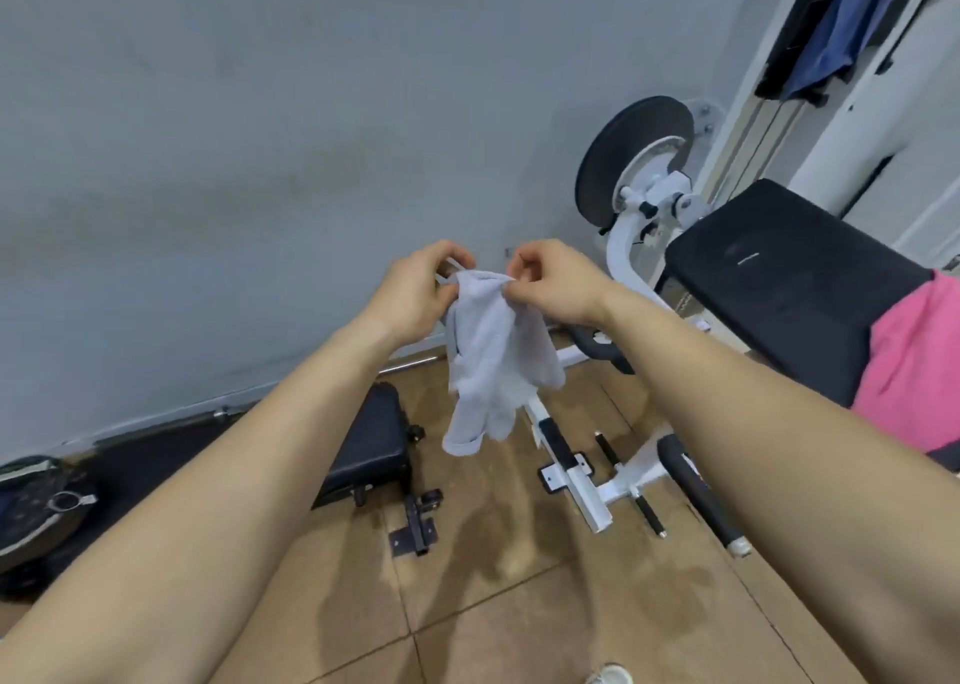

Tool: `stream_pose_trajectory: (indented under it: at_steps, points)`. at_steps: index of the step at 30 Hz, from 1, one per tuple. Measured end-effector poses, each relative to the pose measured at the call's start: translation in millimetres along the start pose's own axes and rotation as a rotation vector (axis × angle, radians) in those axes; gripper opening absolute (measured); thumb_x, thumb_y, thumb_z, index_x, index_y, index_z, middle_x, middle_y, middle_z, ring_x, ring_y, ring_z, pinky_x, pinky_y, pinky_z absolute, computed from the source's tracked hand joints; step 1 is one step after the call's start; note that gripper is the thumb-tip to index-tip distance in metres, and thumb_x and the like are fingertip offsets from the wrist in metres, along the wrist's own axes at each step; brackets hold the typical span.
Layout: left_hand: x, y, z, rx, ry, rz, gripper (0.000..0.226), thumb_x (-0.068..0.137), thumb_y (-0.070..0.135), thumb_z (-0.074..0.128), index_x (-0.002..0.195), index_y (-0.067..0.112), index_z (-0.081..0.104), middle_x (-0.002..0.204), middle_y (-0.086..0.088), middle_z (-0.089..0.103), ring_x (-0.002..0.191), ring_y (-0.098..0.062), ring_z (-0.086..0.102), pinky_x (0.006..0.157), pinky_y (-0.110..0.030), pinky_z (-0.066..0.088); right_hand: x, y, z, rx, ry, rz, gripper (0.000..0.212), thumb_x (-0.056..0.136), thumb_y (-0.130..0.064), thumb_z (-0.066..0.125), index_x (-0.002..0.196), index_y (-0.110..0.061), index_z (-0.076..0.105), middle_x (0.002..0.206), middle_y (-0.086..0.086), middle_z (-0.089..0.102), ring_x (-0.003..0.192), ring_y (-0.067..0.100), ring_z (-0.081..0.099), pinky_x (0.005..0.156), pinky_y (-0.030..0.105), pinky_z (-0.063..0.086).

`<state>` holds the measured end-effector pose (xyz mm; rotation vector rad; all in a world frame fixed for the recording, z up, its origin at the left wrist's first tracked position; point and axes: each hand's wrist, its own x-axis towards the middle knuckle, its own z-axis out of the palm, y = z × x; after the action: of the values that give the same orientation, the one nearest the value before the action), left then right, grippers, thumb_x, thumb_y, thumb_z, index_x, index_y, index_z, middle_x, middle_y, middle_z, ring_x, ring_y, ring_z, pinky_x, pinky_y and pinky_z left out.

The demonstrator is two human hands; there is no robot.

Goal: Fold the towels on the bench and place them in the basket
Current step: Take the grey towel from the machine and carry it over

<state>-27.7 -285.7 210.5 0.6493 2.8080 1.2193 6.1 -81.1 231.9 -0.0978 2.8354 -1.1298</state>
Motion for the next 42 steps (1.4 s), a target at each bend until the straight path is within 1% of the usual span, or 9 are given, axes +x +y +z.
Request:
stream_pose_trajectory:
  at_steps: [2,4,10,14,18,28,31,37,42]
  points:
    - [-22,-35,-30,0.055,0.021,-0.071,0.031,0.095,0.011,0.057,0.124,0.022,0.058,0.096,0.000,0.063,0.083,-0.018,0.059,0.081,-0.030,0.049,13,-31,32,-0.031,-0.056,-0.061,0.002,0.084,-0.021,0.065,0.084,-0.021,0.063,0.072,-0.006,0.062,0.061,0.009,0.055,0.057,0.024,0.043]
    - [-45,-69,-55,0.110,0.030,-0.134,0.033,0.097,0.012,0.056,0.129,0.019,0.056,0.096,-0.002,0.064,0.090,-0.020,0.058,0.083,-0.030,0.046,24,-56,64,-0.062,-0.110,-0.104,0.005,0.084,-0.021,0.067,0.087,-0.021,0.063,0.077,-0.003,0.066,0.065,0.011,0.058,0.060,0.026,0.045]
    - [-101,-144,-109,0.172,0.076,-0.288,0.020,0.097,0.018,0.057,0.114,0.020,0.066,0.097,0.001,0.065,0.098,-0.021,0.059,0.084,-0.030,0.046,51,-108,161,-0.149,-0.287,-0.163,0.014,0.082,-0.015,0.072,0.087,-0.021,0.060,0.089,0.004,0.068,0.073,0.016,0.058,0.068,0.034,0.050]
    - [-124,-190,-126,0.160,0.117,-0.343,0.019,0.096,0.017,0.057,0.111,0.020,0.067,0.105,-0.002,0.069,0.100,-0.021,0.060,0.079,-0.025,0.041,71,-128,220,-0.178,-0.400,-0.190,0.011,0.081,-0.016,0.068,0.086,-0.020,0.058,0.082,-0.002,0.064,0.074,0.017,0.058,0.064,0.031,0.047]
    - [-132,-235,-144,0.154,0.096,-0.424,0.014,0.097,0.017,0.055,0.102,0.022,0.068,0.098,0.005,0.068,0.093,-0.015,0.059,0.076,-0.025,0.040,99,-144,276,-0.214,-0.515,-0.225,0.013,0.081,-0.019,0.067,0.088,-0.018,0.056,0.088,0.004,0.066,0.078,0.020,0.058,0.063,0.033,0.044]
    - [-118,-362,-197,0.170,0.046,-0.691,0.014,0.095,0.022,0.058,0.095,0.034,0.064,0.098,0.009,0.069,0.092,-0.013,0.063,0.084,-0.038,0.054,214,-179,386,-0.119,-0.741,-0.253,0.024,0.078,-0.025,0.076,0.092,-0.024,0.056,0.090,0.000,0.064,0.076,0.016,0.058,0.062,0.030,0.047]
    - [-108,-392,-212,0.179,0.024,-0.751,0.016,0.095,0.020,0.059,0.092,0.035,0.062,0.094,0.010,0.069,0.089,-0.013,0.064,0.084,-0.039,0.054,253,-192,405,-0.077,-0.786,-0.259,0.024,0.079,-0.028,0.075,0.097,-0.023,0.060,0.089,0.000,0.065,0.075,0.015,0.058,0.062,0.029,0.047]
    - [-94,-441,-239,0.189,0.005,-0.821,0.011,0.095,0.022,0.061,0.105,0.027,0.064,0.094,0.008,0.065,0.087,-0.014,0.062,0.083,-0.038,0.053,312,-219,444,-0.102,-0.804,-0.249,0.009,0.088,-0.027,0.070,0.095,-0.023,0.067,0.091,-0.005,0.066,0.084,0.014,0.061,0.067,0.027,0.046]
    - [-84,-486,-268,0.174,-0.028,-0.804,0.009,0.096,0.023,0.061,0.102,0.029,0.063,0.091,0.012,0.062,0.086,-0.013,0.060,0.075,-0.027,0.046,342,-245,467,-0.110,-0.792,-0.194,0.010,0.089,-0.031,0.070,0.092,-0.022,0.068,0.090,-0.006,0.065,0.084,0.014,0.060,0.066,0.027,0.045]
